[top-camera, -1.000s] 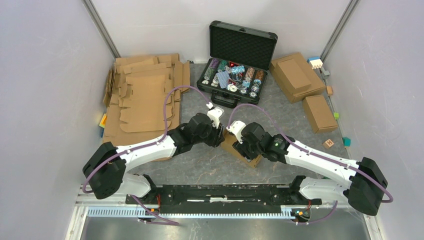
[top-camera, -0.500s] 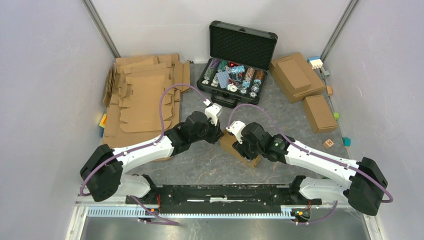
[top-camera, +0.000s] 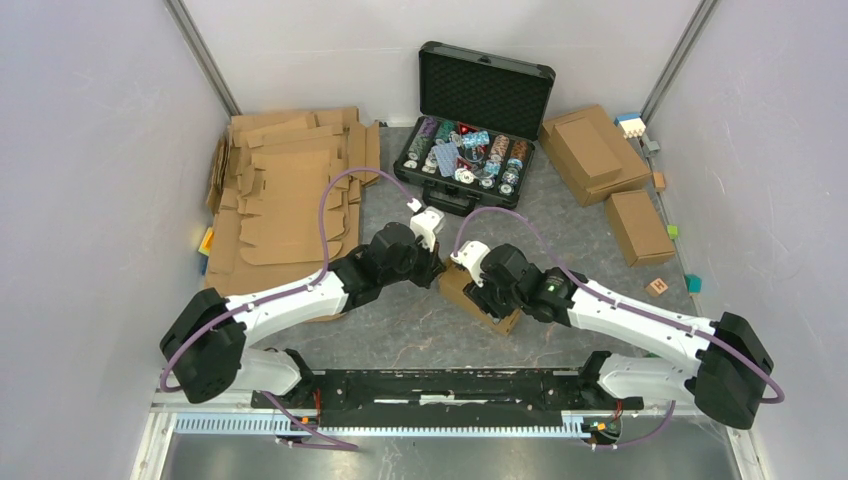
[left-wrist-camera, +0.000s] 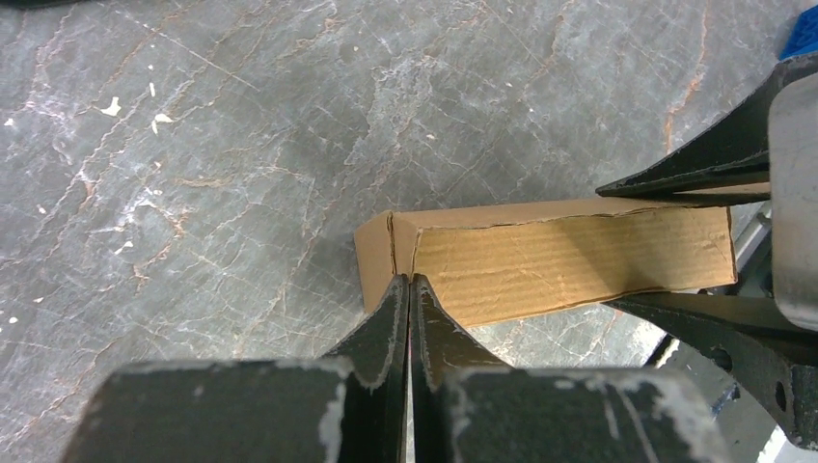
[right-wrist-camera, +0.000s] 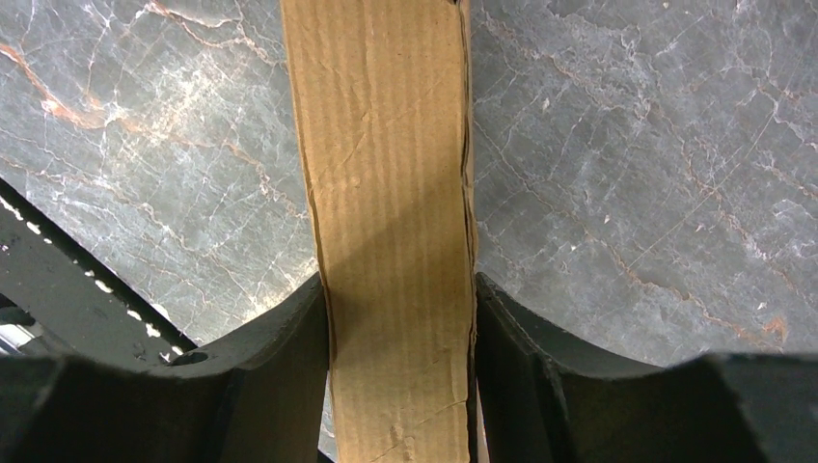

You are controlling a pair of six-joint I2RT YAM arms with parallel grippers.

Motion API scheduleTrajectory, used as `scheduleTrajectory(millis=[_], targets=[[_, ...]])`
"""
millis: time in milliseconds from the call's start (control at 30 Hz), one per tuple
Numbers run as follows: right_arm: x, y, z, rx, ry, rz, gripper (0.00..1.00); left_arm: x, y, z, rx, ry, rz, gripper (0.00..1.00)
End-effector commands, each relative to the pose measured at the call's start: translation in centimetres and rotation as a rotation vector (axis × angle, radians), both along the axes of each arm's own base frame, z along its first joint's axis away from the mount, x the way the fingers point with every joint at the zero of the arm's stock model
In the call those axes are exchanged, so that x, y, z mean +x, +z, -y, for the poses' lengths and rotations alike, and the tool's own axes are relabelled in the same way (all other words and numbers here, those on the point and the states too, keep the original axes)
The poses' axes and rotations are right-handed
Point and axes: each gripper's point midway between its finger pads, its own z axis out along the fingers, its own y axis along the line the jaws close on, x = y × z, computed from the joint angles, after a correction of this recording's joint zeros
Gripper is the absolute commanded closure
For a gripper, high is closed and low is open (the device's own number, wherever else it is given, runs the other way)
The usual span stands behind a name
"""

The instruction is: Fold the paper box

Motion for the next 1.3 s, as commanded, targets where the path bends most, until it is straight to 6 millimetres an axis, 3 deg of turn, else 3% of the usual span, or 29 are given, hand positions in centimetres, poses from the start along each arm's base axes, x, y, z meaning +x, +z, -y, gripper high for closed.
scheduleTrajectory(millis=[0,400,567,833,1133,1267], targets=[[2.4,2.6,-2.3,0.07,-0.016,0.08,0.52,0.8,0.0,-1.5,0.042,0.064,0.033,0.98],[6.2,5.0,-5.6,0.102,-0.004,0.198,0.46,2.3,-1.6,-5.9,0.169,0.275,0.062,0.98],[8.0,5.6,-5.2,0.064,-0.057,0.259,0.29,2.8,-1.5,-7.1,0.193,0.346,0.071,0.98],[6.6,5.8,-3.8,0.094,-0.059,0.25,0.02,2.6,-1.2,-6.8,0.179,0.326,0.07,0.98],[4.9,7.5,-1.1,0.176,-0.155,0.243,0.02,1.9,0.2,-6.2,0.116,0.297,0.078,0.98],[4.1,7.7,1.0,0.197,-0.236,0.246,0.02,1.8,0.4,-5.9,0.106,0.289,0.07,0.98]])
